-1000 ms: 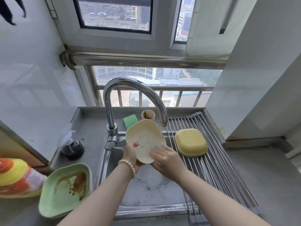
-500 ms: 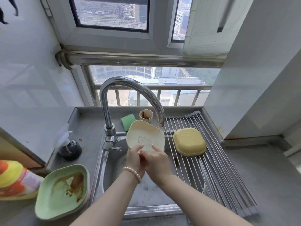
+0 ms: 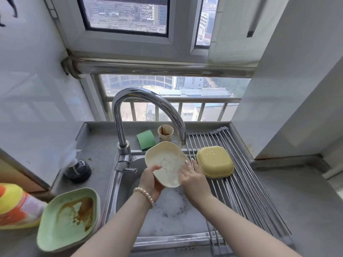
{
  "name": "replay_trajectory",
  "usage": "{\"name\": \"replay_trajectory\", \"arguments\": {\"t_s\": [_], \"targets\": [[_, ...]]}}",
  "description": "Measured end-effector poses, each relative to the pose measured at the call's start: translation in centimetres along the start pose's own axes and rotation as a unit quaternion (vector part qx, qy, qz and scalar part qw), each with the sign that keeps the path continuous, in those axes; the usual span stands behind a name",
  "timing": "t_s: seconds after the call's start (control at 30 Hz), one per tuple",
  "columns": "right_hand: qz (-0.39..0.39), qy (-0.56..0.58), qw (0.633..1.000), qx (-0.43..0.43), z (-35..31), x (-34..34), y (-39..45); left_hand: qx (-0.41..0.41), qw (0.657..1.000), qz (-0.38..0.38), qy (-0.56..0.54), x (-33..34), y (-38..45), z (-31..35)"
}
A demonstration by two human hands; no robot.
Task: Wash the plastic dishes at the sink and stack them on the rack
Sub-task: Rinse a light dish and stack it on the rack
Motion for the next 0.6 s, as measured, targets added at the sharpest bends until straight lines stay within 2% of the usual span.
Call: {"name": "replay_trajectory", "arguments": {"t_s": [0.13,0.23,0.3,0.37,0.43,0.53,0.6], "targets": [[0.072,0.129,0.989,-0.010,-2.8,-2.6,0.8,0.021,0.994,-0.006,-0.111,1.0,-0.3,-1.1],[0.083,0.244,0.966,-0.027,-2.8,-2.0,0.1,0.020,0.993,0.001,-0.116,0.4,0.2,-0.5],[0.092,0.265,0.958,-0.062,-2.1,-2.2,-0.6,0.032,0.996,0.008,-0.082,-0.5,0.3,0.7],[0.089,0.230,0.964,-0.096,-1.3,-2.6,-0.8,0.033,0.999,0.001,-0.038,-0.9,0.6,1.7],[0.058,0.141,0.982,-0.109,-0.7,-2.2,-0.5,0.019,1.000,-0.012,-0.001,-1.1,0.7,2.2],[0.014,0.014,0.998,-0.063,-0.5,-1.0,0.2,-0.004,1.000,-0.024,0.015,-1.3,0.7,2.8],[0.030,0.005,0.998,-0.050,-0.9,-1.5,0.6,-0.009,0.999,-0.035,0.000,-0.6,0.1,2.8]]}}
Point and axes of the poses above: each hand's wrist, its own y-axis towards the middle knuckle, its own x-axis out of the palm, z = x × y, the point moved 10 cm from there along y, towards the middle knuckle, and after that the axes turned 12 degrees about y, right-handed, at the moved point
